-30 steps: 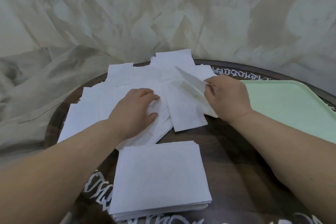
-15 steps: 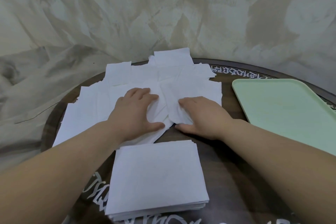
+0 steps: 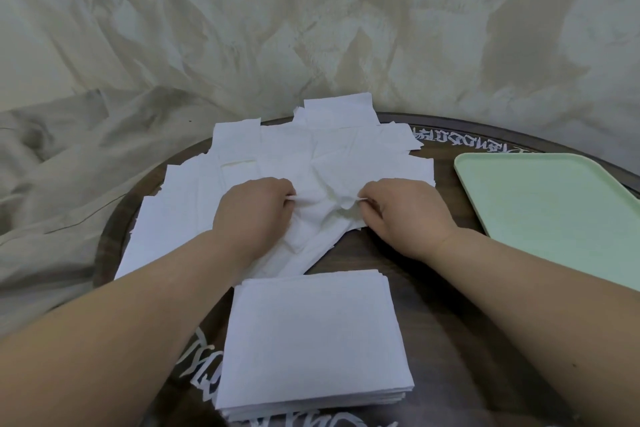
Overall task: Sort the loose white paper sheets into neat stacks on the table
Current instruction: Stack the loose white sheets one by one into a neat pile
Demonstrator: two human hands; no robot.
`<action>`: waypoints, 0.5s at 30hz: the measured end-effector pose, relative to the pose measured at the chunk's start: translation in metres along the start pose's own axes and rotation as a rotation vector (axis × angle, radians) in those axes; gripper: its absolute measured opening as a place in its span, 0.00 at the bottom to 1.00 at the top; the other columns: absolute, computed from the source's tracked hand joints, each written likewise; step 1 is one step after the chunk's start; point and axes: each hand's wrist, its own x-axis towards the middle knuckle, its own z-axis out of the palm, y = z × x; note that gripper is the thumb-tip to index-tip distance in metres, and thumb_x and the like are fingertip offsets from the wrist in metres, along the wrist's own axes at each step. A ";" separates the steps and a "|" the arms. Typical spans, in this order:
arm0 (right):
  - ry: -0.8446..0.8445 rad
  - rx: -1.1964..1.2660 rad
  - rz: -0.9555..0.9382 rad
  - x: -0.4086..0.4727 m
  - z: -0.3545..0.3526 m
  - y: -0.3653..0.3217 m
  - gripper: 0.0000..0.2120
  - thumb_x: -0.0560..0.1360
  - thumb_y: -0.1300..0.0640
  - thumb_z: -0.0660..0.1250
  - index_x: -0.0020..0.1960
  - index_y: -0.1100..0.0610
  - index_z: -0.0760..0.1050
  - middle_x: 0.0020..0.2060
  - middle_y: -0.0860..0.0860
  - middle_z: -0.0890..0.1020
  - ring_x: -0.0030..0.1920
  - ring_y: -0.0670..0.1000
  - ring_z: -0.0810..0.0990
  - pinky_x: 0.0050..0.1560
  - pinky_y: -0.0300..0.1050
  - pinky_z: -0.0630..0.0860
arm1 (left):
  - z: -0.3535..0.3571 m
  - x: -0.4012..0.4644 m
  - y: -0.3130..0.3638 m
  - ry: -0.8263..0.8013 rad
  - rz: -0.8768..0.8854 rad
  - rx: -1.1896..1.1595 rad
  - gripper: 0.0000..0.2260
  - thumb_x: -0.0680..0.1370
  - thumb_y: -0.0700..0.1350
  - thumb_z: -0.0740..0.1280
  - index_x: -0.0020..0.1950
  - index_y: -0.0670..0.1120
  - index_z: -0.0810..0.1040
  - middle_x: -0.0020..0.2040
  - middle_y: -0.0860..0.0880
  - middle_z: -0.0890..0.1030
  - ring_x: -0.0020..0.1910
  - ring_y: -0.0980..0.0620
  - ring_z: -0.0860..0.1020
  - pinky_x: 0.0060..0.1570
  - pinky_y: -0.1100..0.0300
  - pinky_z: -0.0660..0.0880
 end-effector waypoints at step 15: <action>0.385 0.312 0.021 0.021 -0.044 -0.028 0.09 0.78 0.53 0.61 0.51 0.57 0.75 0.37 0.53 0.81 0.40 0.60 0.78 0.39 0.48 0.70 | -0.049 0.007 -0.001 0.205 0.186 -0.040 0.03 0.78 0.39 0.61 0.46 0.41 0.73 0.38 0.47 0.75 0.37 0.43 0.72 0.35 0.55 0.61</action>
